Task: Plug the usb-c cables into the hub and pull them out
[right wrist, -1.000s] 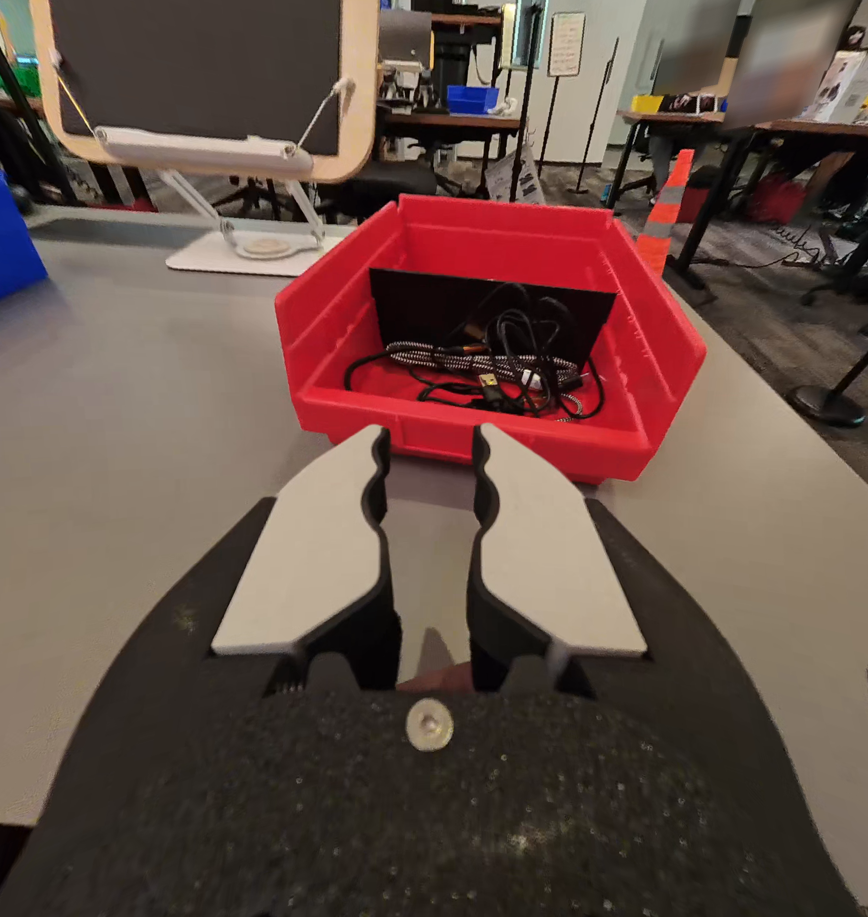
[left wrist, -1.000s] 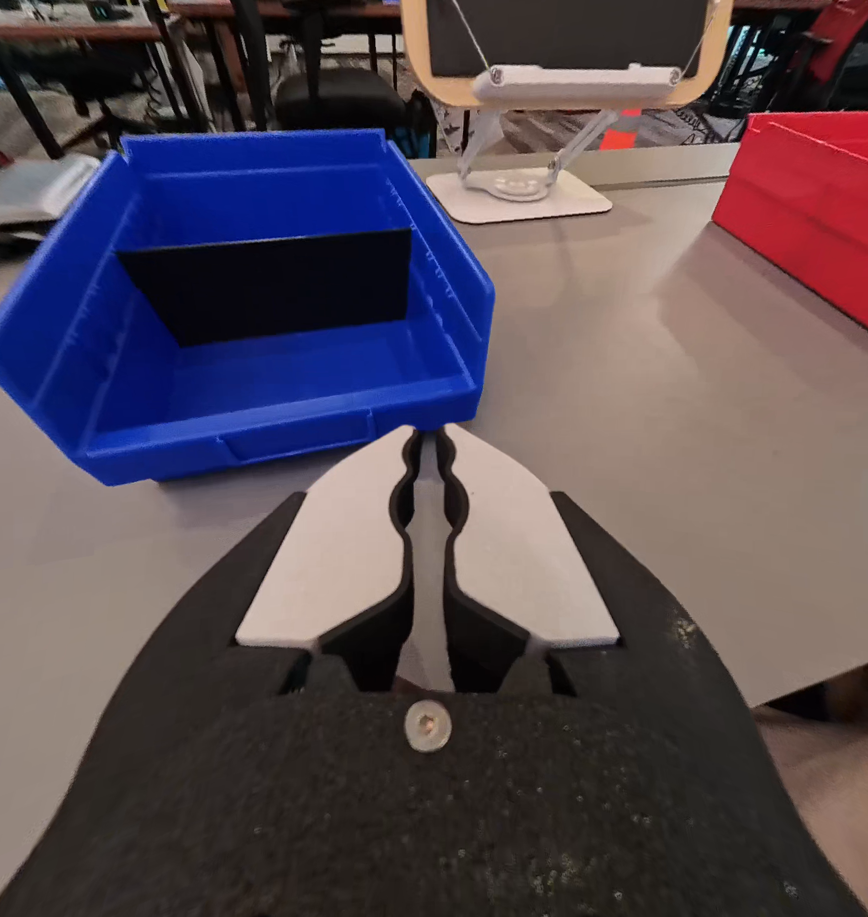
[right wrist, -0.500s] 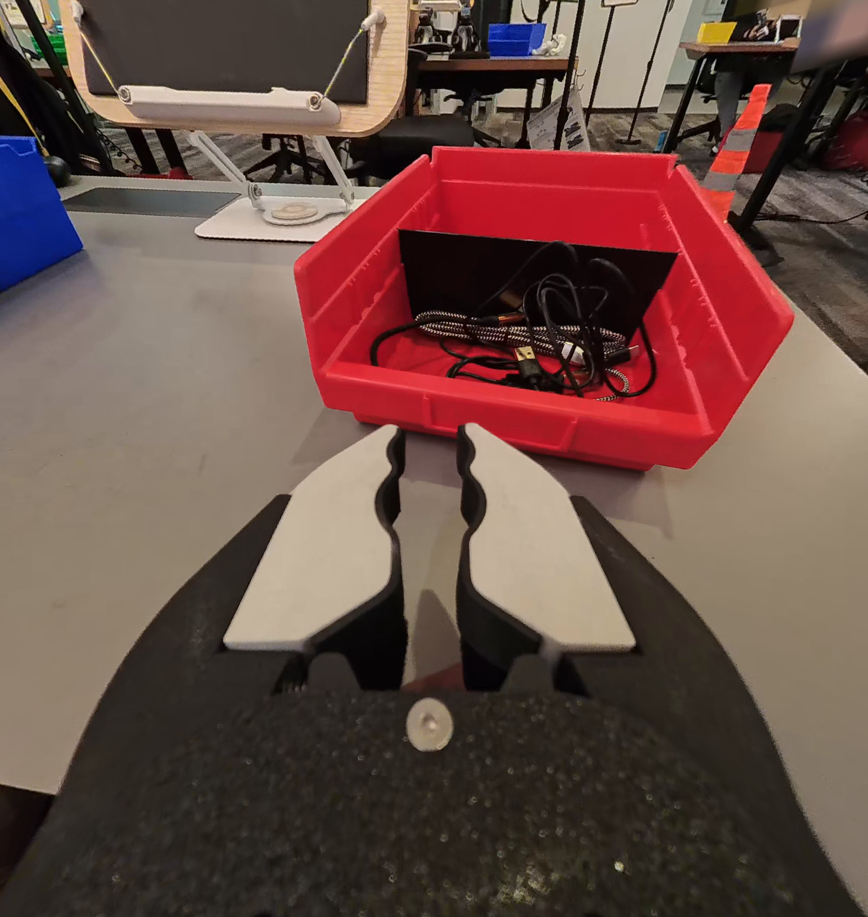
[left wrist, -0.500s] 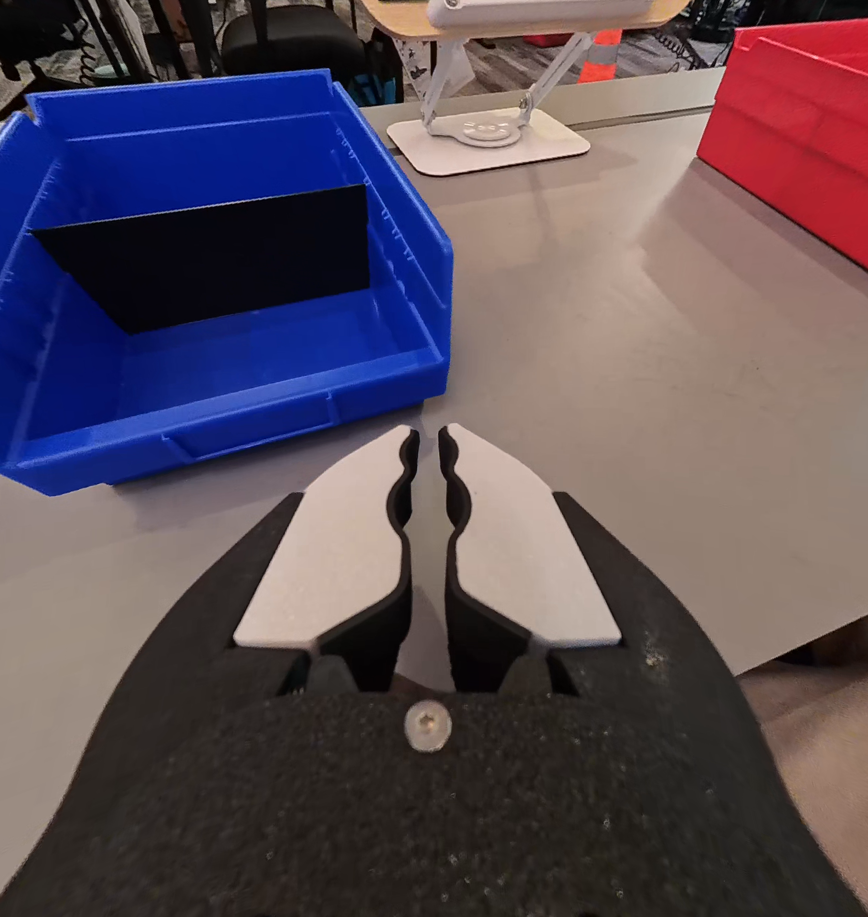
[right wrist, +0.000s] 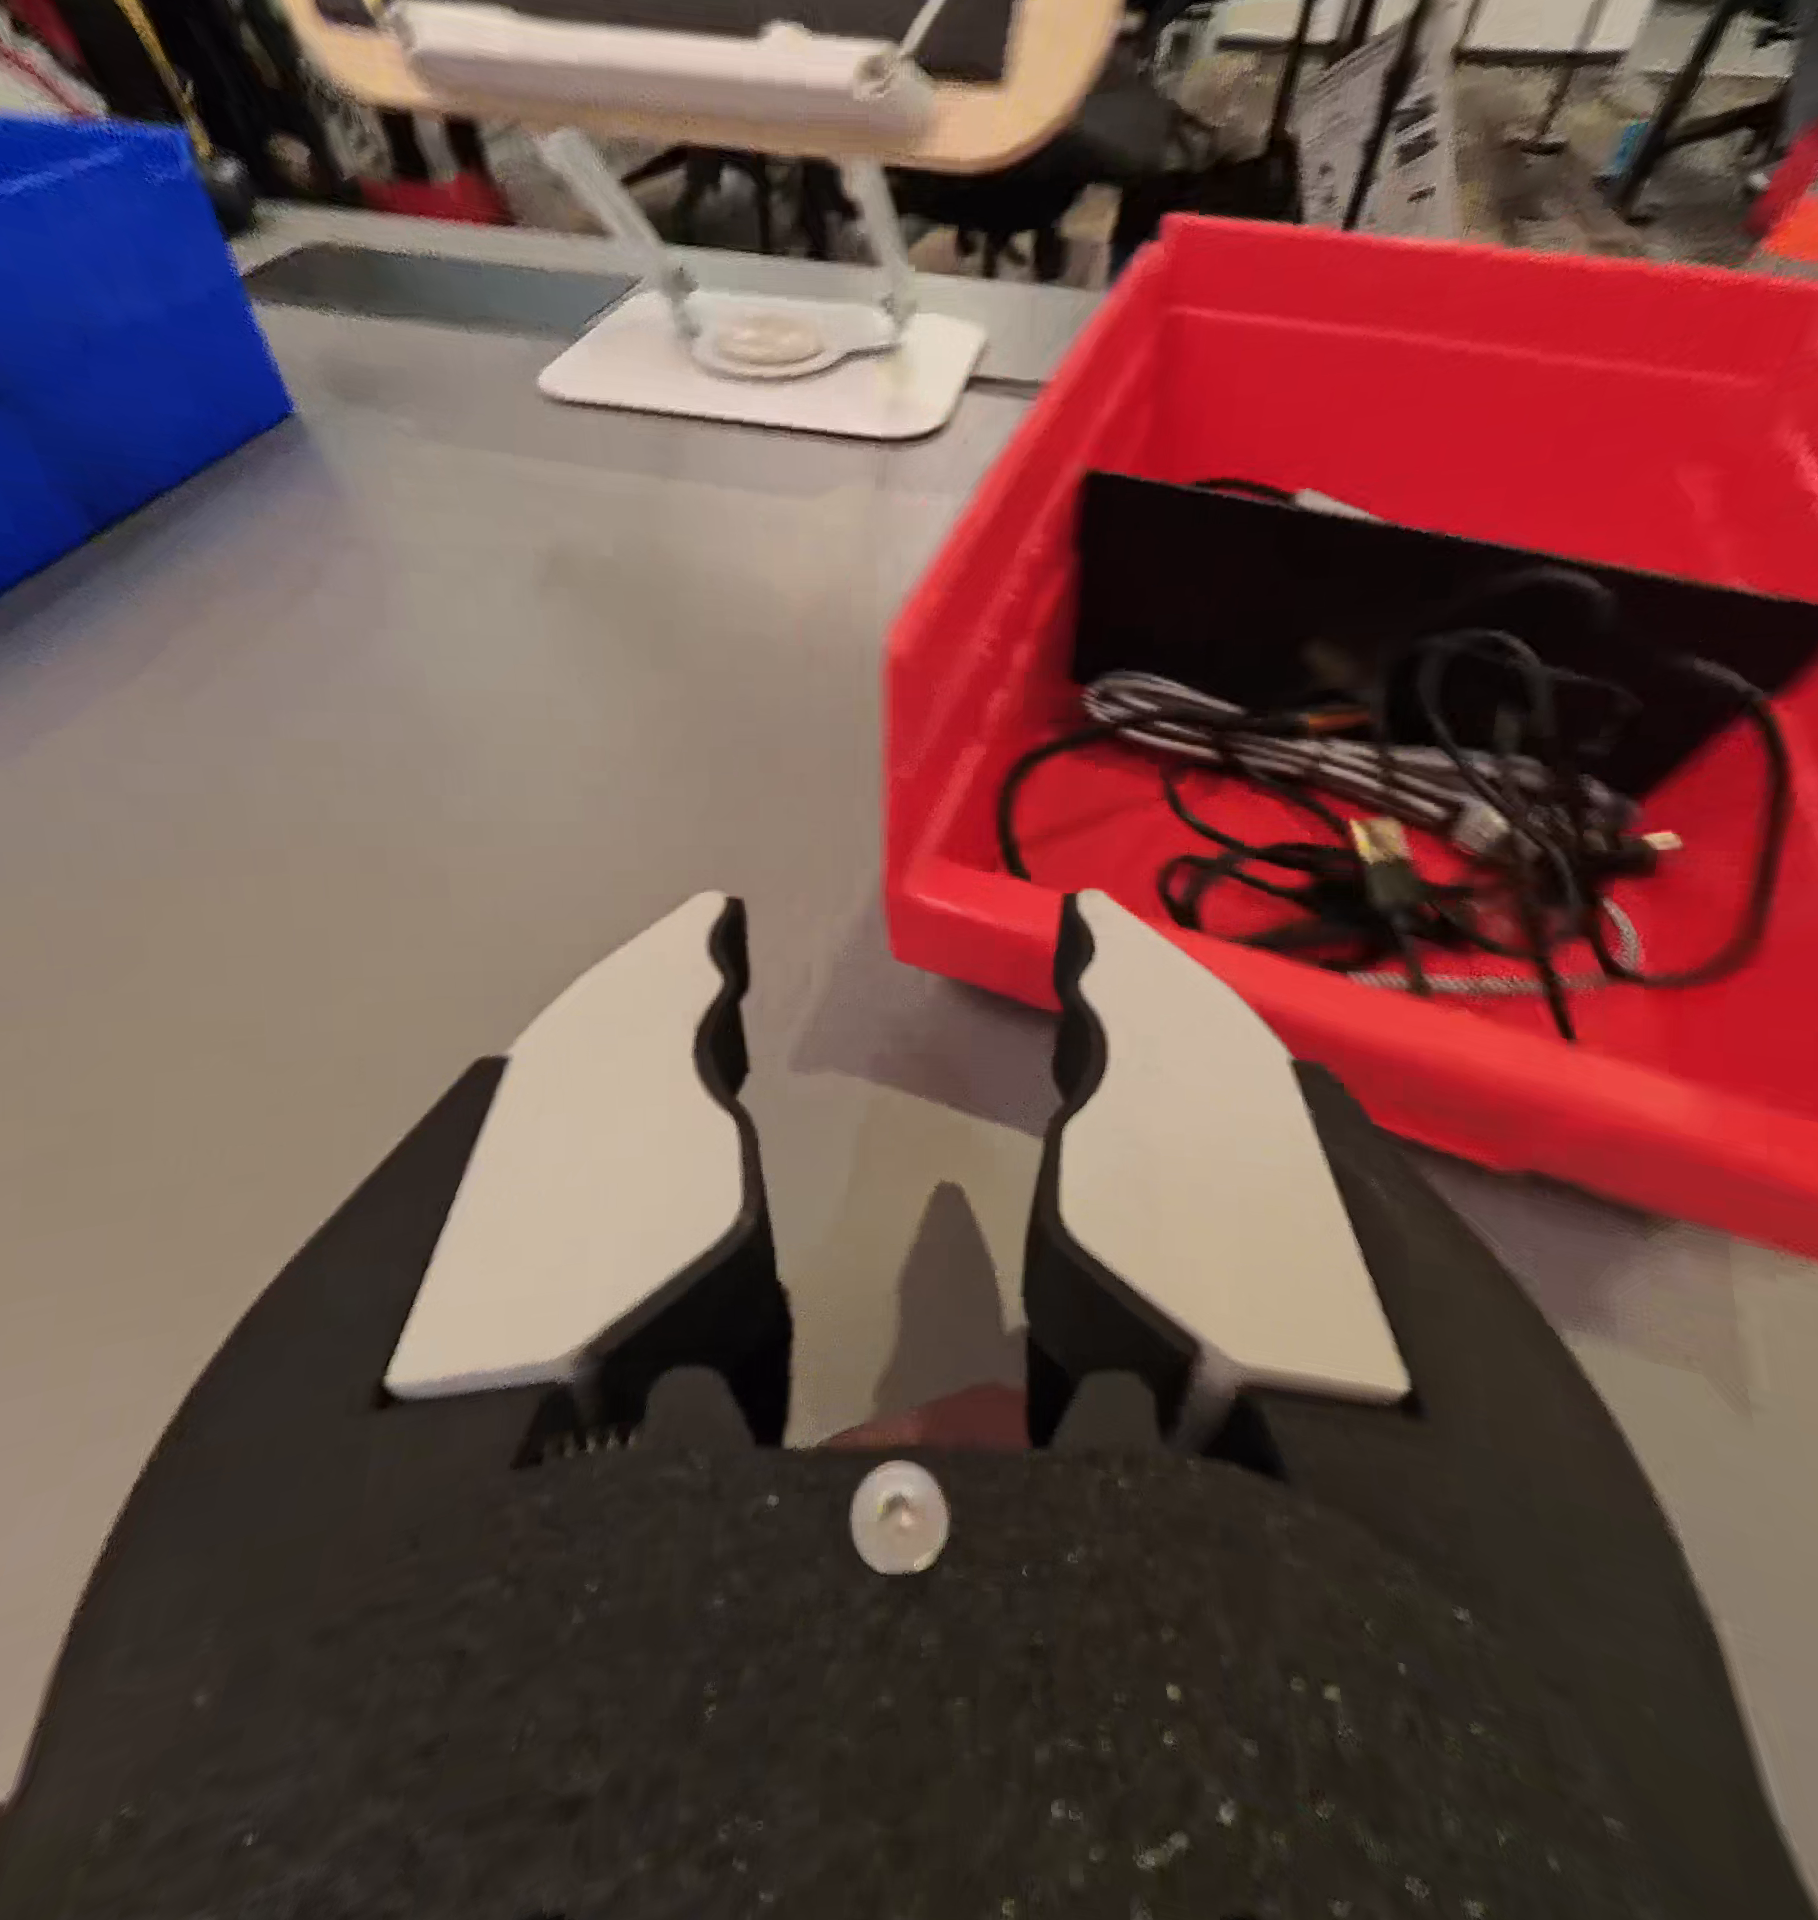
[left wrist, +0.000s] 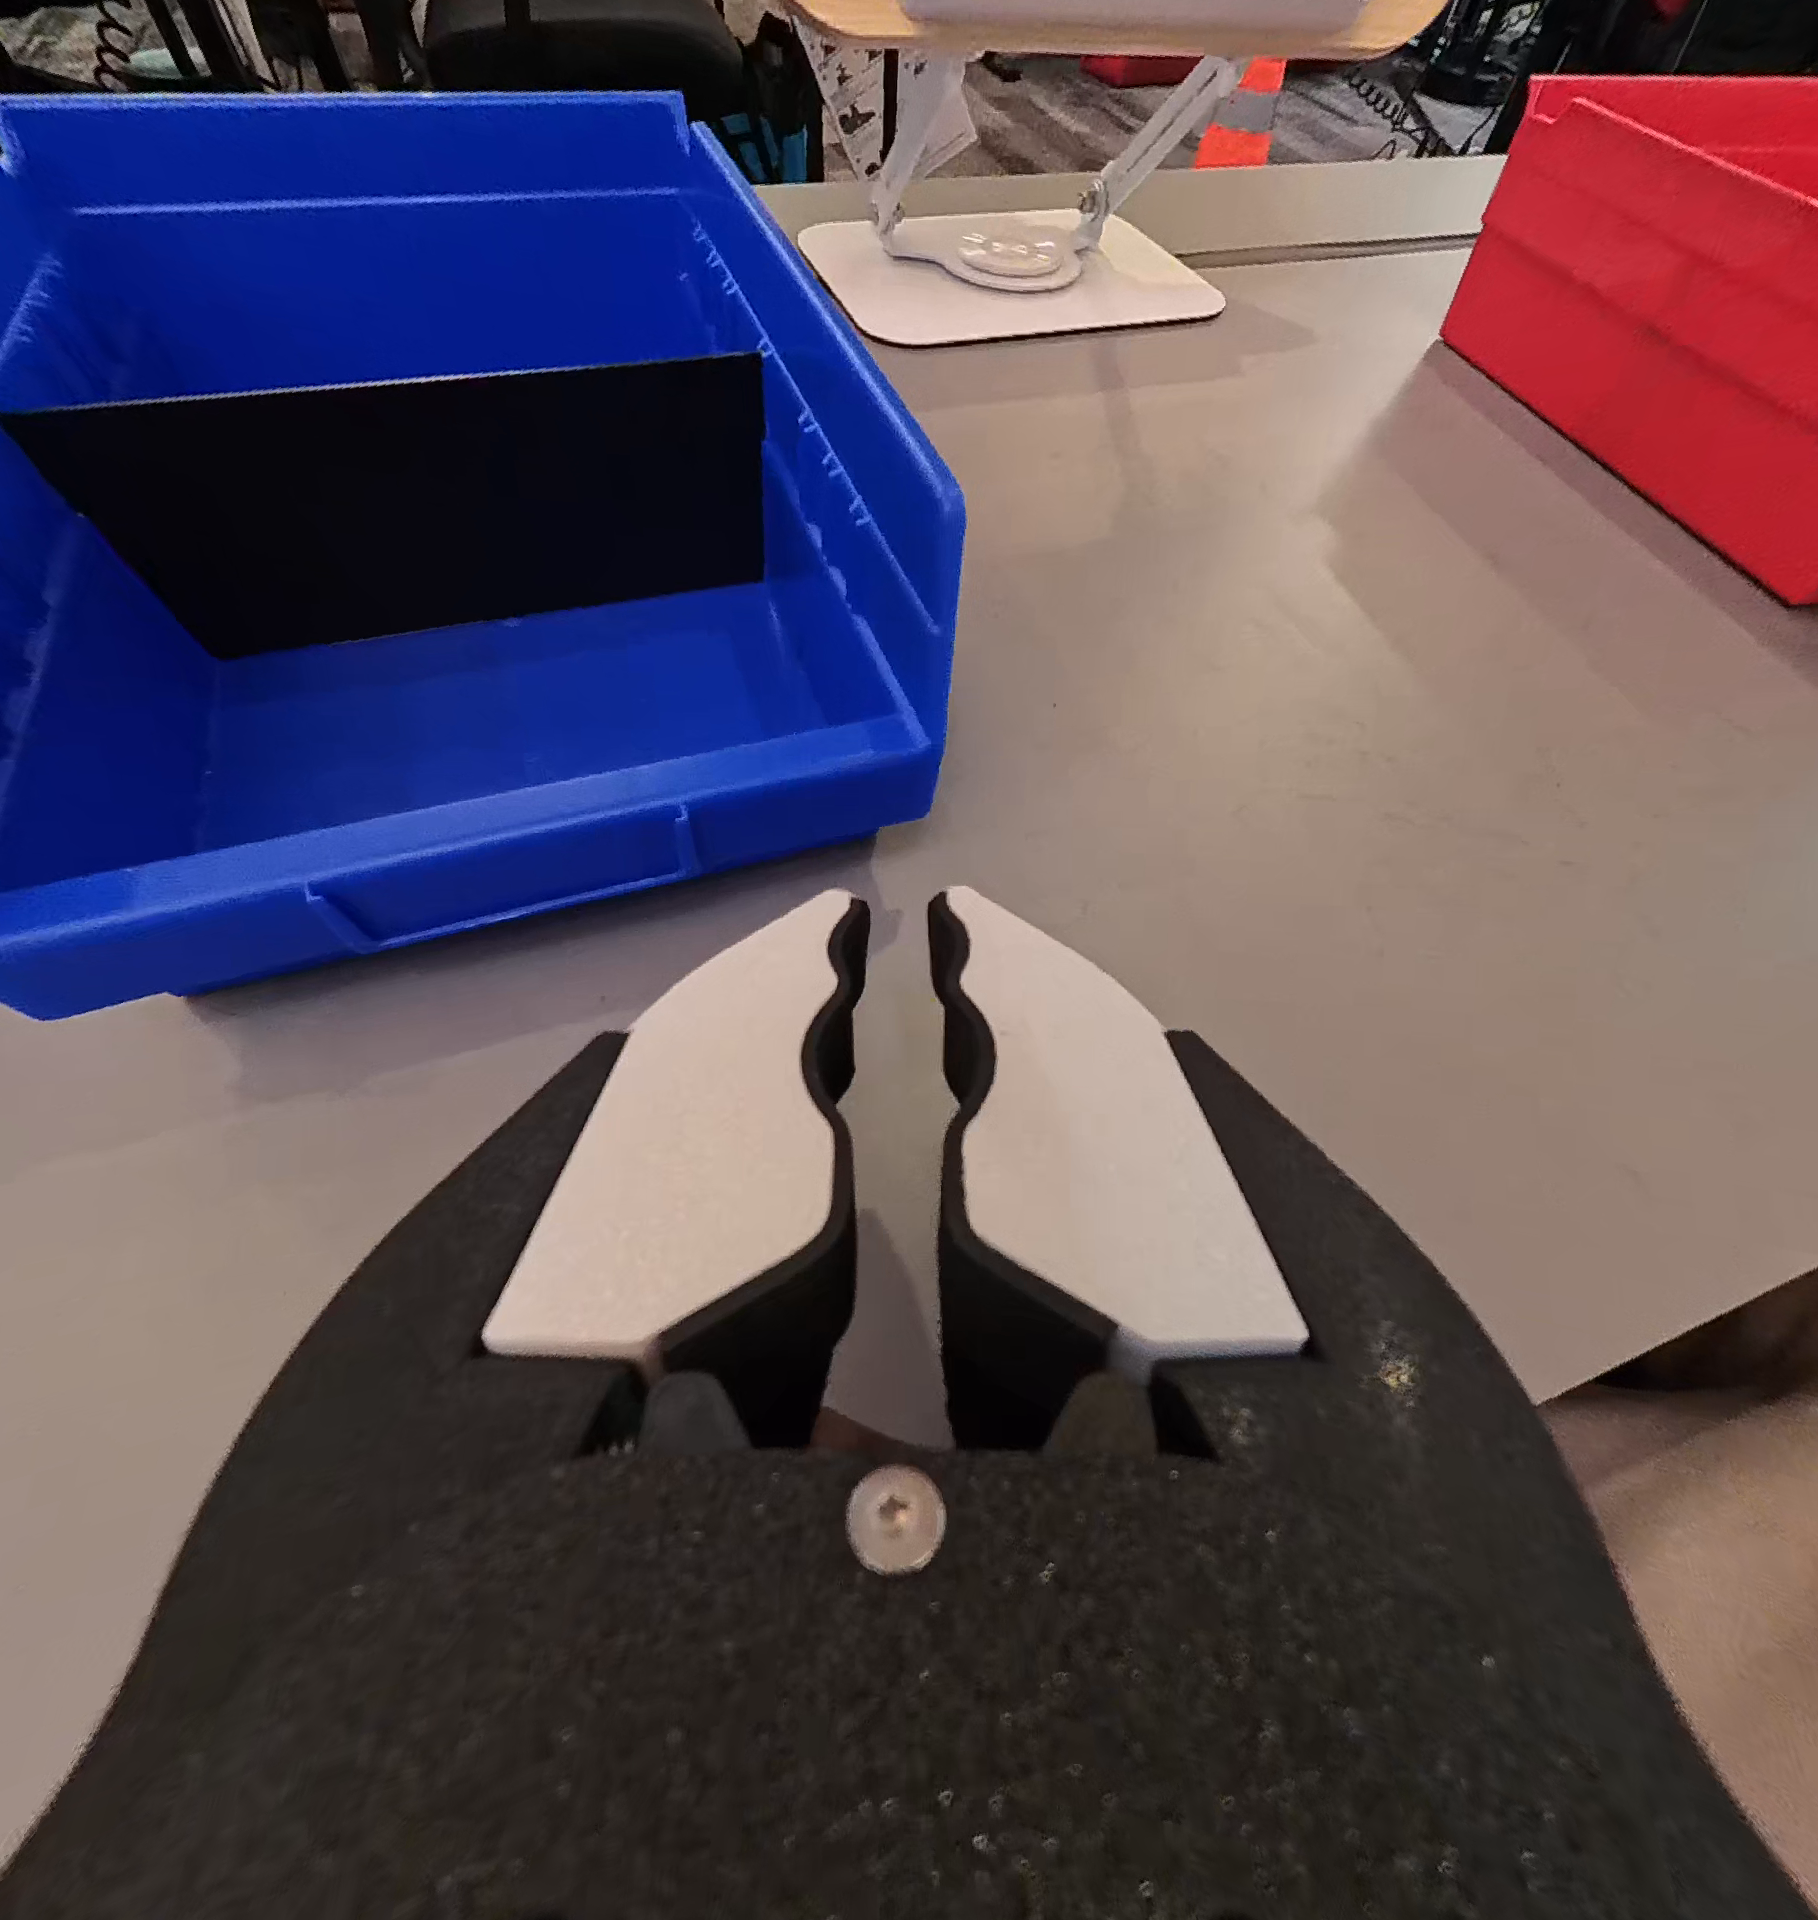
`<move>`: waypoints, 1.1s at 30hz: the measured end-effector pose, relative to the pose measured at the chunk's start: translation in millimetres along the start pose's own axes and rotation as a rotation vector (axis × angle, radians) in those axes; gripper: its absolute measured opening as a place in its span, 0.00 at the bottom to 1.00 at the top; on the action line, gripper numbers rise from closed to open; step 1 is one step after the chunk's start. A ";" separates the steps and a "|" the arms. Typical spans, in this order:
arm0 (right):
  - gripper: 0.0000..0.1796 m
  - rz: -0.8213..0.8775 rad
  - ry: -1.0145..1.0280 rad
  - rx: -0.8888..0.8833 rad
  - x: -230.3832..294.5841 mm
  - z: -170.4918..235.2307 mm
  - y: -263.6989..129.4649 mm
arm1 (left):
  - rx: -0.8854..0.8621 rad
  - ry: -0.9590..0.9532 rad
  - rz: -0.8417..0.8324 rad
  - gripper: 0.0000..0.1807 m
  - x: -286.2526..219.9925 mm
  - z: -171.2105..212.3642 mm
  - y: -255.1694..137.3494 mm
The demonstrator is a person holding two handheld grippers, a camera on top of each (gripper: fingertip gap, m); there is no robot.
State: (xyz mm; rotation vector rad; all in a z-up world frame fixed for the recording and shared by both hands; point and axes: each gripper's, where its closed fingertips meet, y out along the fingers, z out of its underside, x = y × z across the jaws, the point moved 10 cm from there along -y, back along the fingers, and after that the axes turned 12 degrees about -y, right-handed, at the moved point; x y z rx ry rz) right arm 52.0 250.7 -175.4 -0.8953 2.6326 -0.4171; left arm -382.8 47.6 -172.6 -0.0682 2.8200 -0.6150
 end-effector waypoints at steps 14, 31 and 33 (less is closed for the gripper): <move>0.23 -0.056 0.032 -0.072 16.1 -41.7 26.4 | 0.047 0.064 0.251 0.31 -68.8 7.1 38.0; 0.05 0.385 0.219 0.073 -97.6 33.6 -7.5 | 0.255 -0.054 0.367 0.12 -296.1 -21.1 247.6; 0.02 0.382 0.224 0.057 -96.0 33.4 -8.6 | 0.238 -0.009 0.294 0.08 -299.6 -23.1 245.4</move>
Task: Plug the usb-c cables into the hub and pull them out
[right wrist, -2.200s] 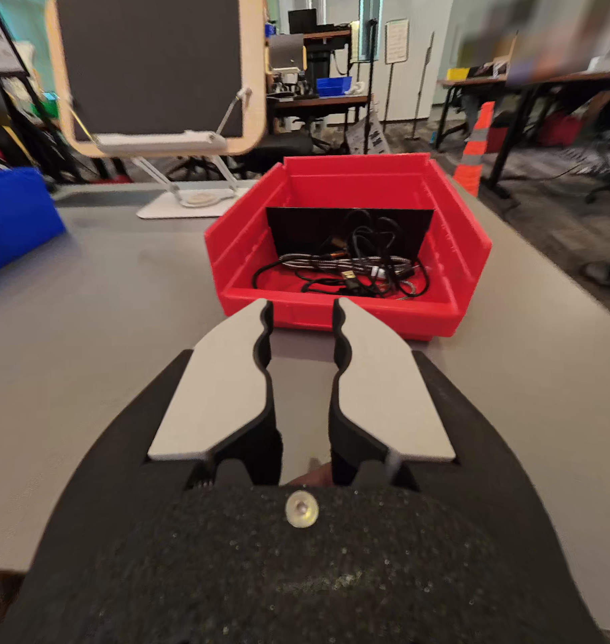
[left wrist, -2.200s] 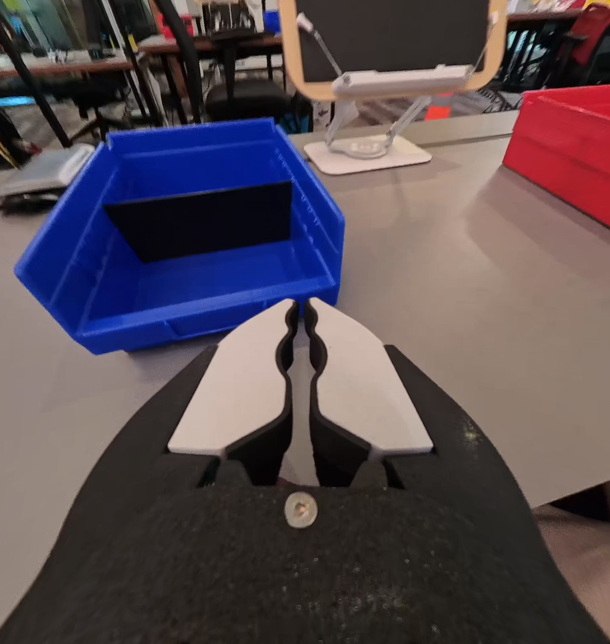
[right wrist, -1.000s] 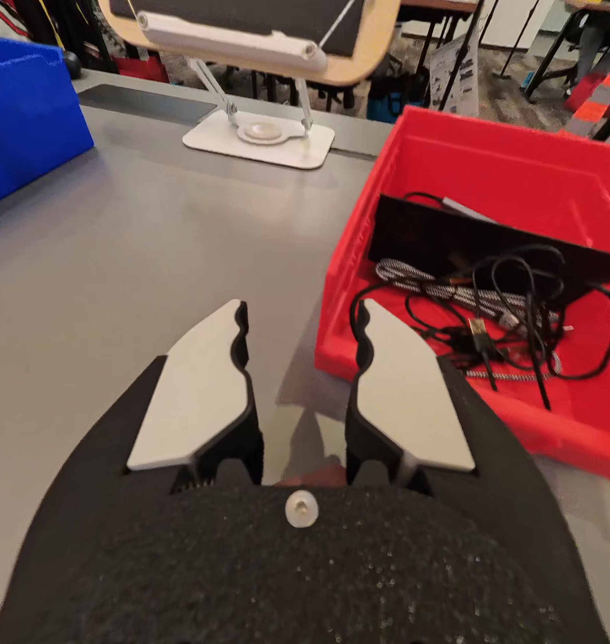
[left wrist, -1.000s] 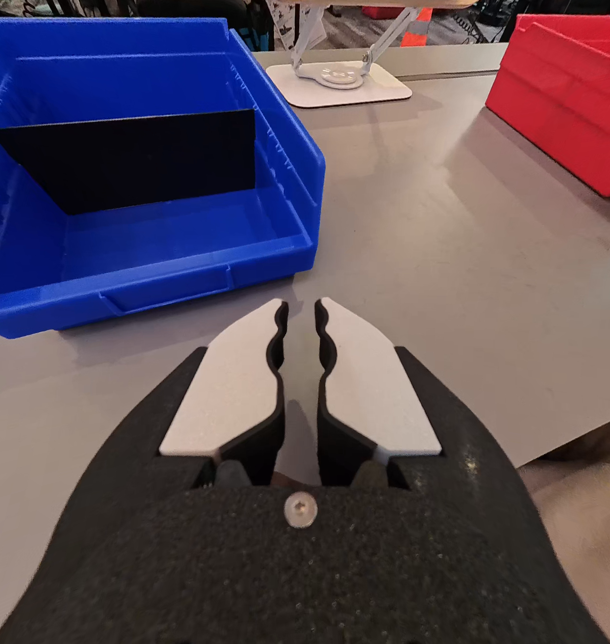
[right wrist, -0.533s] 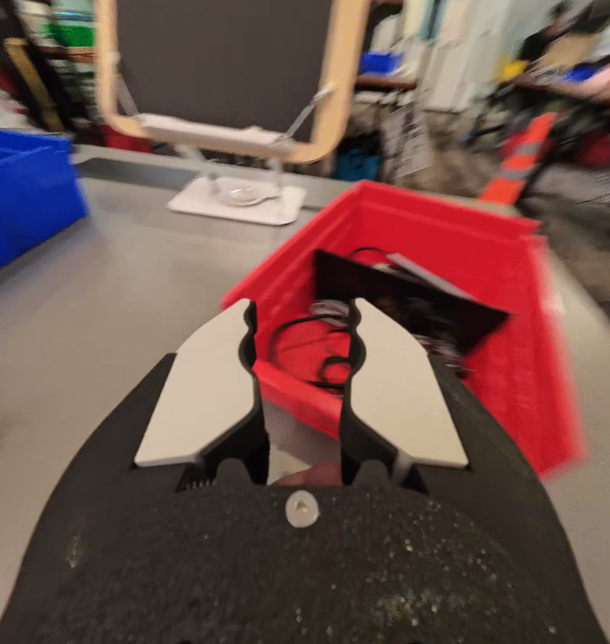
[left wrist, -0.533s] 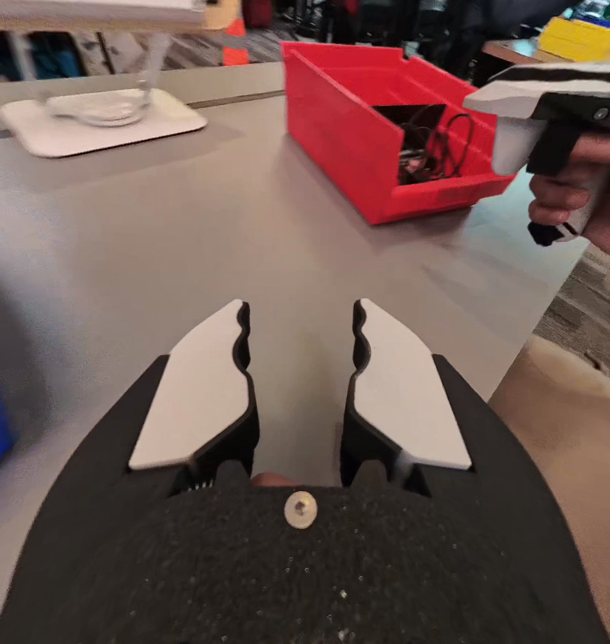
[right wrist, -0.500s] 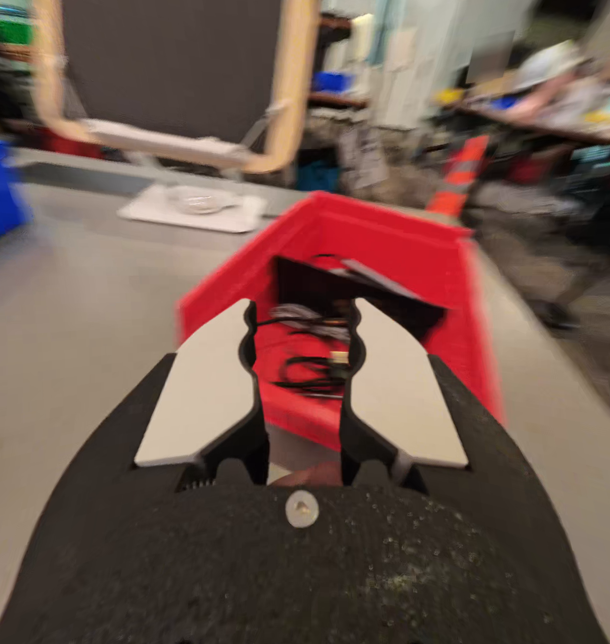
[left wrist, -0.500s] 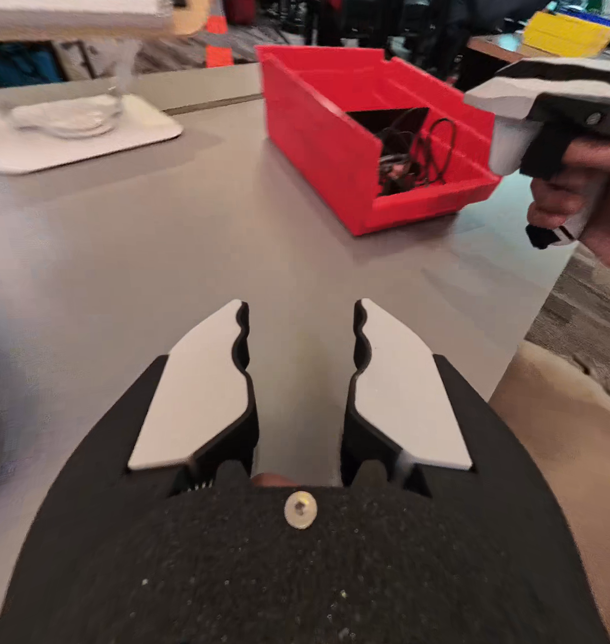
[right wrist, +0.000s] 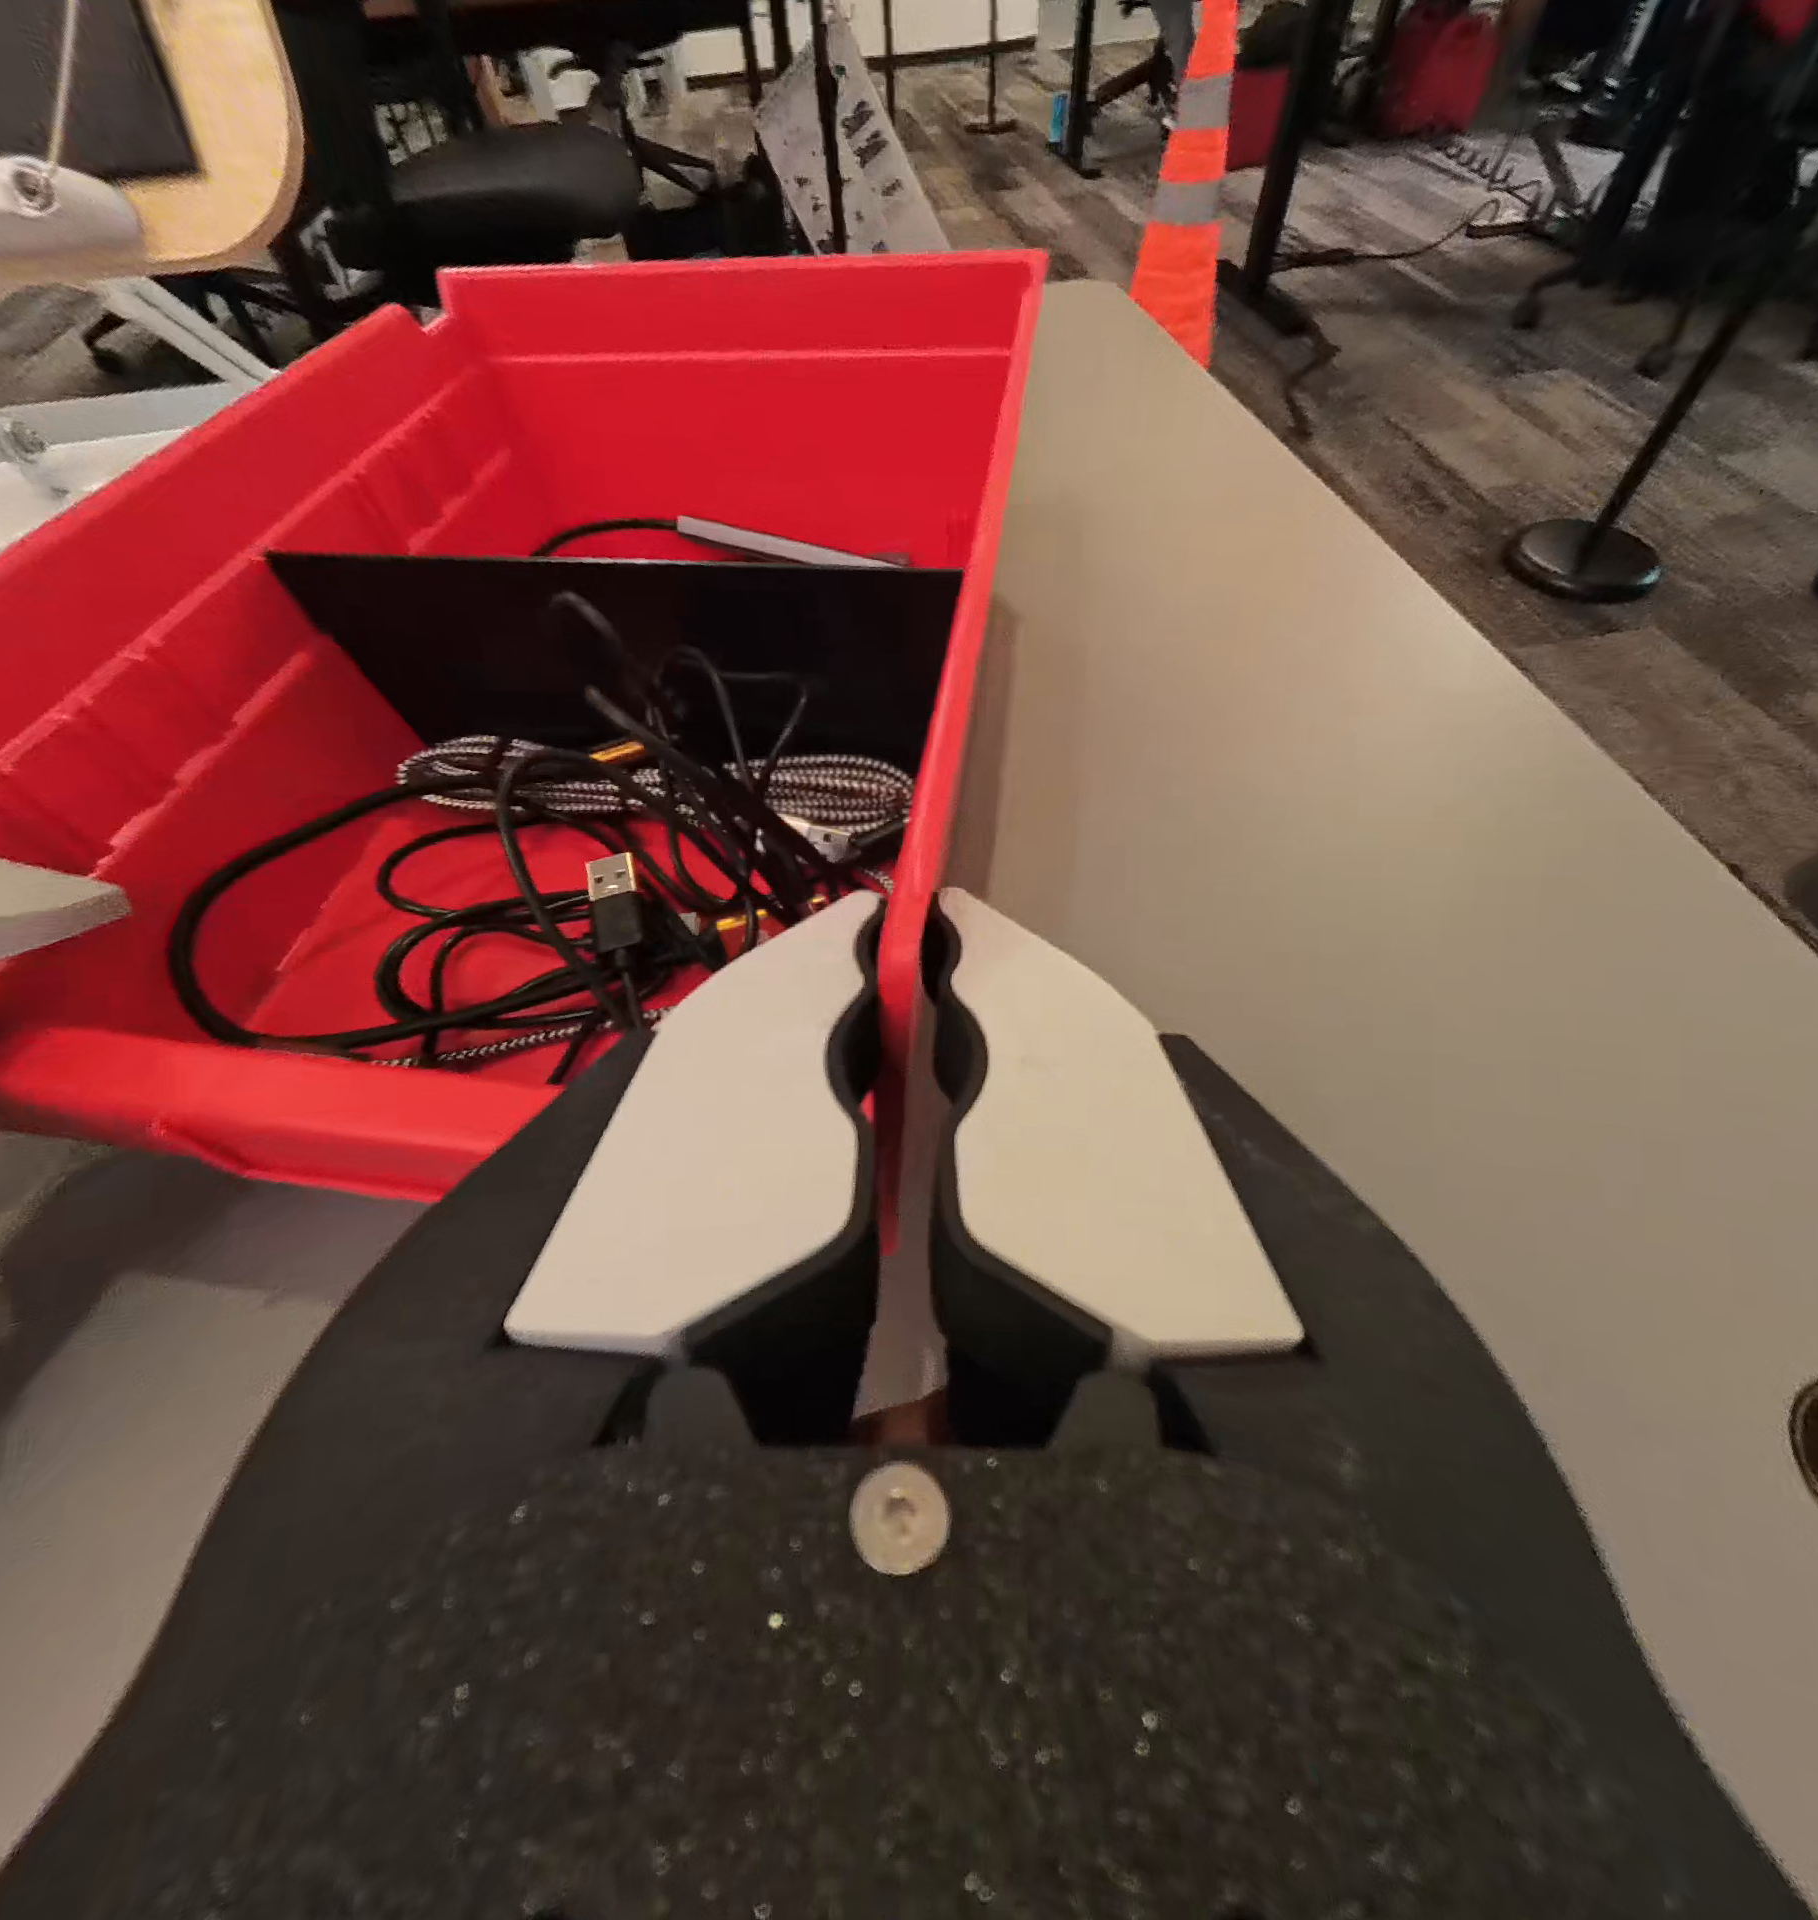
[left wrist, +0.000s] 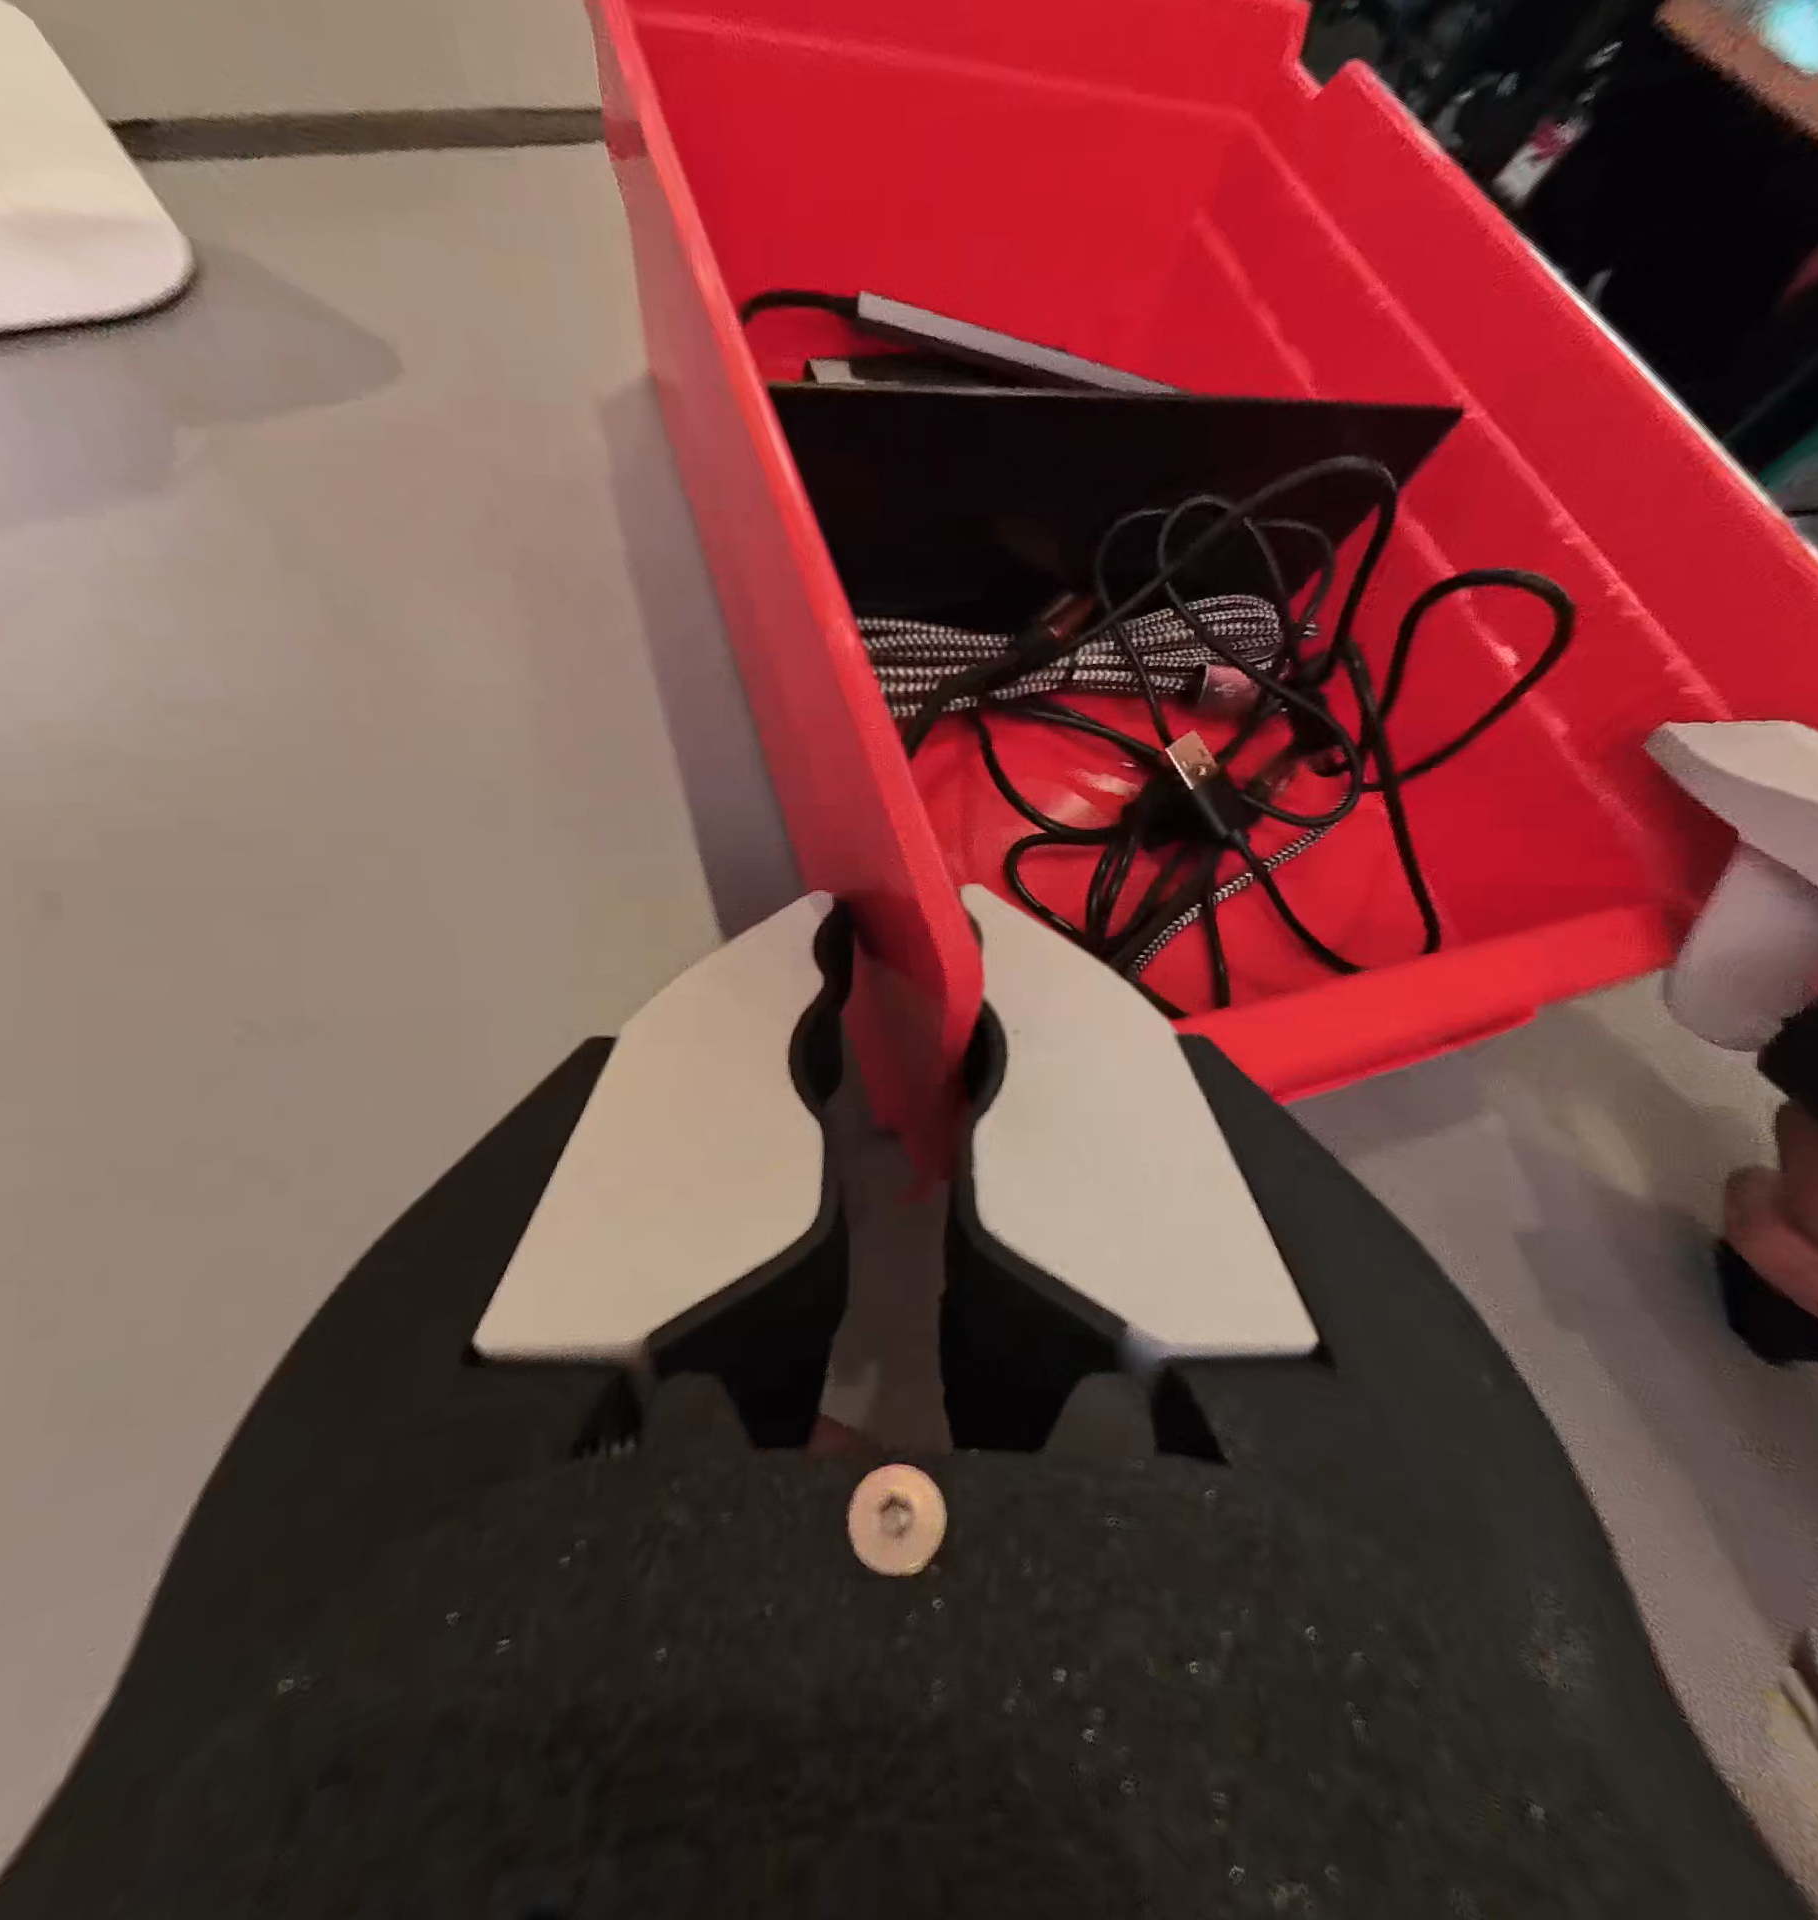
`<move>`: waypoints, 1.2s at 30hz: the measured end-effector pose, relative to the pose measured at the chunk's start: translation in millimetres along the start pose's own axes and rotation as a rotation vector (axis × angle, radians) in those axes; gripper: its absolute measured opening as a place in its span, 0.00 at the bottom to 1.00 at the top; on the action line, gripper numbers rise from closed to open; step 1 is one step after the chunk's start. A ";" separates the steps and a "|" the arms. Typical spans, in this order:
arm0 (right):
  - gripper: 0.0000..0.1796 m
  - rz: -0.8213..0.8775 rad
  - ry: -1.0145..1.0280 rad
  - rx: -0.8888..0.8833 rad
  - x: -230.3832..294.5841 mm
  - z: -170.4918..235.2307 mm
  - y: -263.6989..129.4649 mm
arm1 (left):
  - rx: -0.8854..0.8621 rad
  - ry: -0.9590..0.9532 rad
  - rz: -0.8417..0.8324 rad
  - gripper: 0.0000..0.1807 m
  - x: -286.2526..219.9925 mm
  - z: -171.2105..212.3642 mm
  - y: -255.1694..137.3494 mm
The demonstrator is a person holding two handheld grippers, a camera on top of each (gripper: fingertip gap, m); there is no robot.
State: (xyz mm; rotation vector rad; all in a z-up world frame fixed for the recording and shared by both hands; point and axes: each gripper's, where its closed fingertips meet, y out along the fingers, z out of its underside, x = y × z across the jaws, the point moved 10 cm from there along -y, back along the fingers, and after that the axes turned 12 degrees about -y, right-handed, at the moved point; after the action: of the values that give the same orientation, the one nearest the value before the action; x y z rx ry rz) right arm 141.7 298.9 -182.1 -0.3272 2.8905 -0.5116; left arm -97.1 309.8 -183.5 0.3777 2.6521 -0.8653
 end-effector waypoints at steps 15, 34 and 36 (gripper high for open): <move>0.02 -0.242 -0.126 -0.147 164.2 -23.9 -17.9 | -0.123 -0.058 -0.334 0.04 112.0 28.0 -137.4; 0.04 -0.571 -0.240 -0.298 136.3 -3.9 -88.5 | -0.417 -0.207 -0.564 0.19 276.1 38.7 -344.5; 0.00 -0.607 -0.260 -0.337 150.7 -0.5 -99.4 | -0.284 -0.254 -0.628 0.24 329.5 40.3 -358.1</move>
State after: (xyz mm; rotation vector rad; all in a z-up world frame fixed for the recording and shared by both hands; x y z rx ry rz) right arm 15.4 170.7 -168.0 -1.2381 2.5741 -0.0410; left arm -512.1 54.3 -153.8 -0.6236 2.6111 -0.6189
